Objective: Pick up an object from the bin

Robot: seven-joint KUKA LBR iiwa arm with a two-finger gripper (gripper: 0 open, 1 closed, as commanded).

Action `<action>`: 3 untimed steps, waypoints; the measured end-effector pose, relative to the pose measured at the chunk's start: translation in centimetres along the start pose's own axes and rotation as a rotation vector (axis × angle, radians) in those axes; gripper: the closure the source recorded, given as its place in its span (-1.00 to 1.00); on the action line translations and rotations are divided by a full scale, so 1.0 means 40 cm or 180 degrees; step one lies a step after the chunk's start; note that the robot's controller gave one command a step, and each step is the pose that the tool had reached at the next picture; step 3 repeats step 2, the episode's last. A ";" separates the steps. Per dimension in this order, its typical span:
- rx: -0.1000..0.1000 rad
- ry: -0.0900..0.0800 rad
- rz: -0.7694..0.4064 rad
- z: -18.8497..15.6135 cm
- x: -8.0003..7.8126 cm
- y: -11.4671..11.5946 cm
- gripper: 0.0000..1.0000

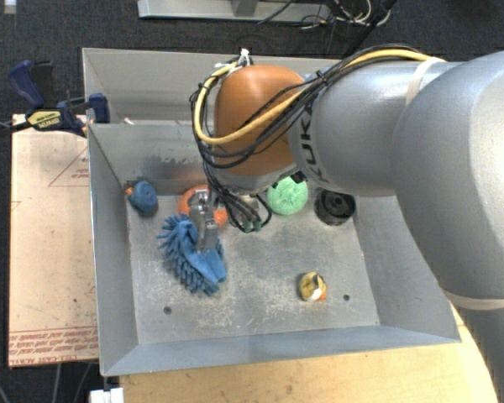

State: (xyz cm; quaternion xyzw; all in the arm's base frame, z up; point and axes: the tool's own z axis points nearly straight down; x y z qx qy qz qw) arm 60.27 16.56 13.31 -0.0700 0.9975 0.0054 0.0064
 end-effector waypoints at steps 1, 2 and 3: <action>-0.0009 -0.0062 0.0021 -0.147 -0.013 -0.022 1.00; -0.0008 -0.0073 -0.0026 -0.232 -0.022 -0.023 1.00; -0.0008 -0.0073 -0.0026 -0.232 -0.022 -0.023 1.00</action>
Offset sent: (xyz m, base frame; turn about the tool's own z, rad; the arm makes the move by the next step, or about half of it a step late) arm 0.0104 -0.0090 0.0698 -0.0497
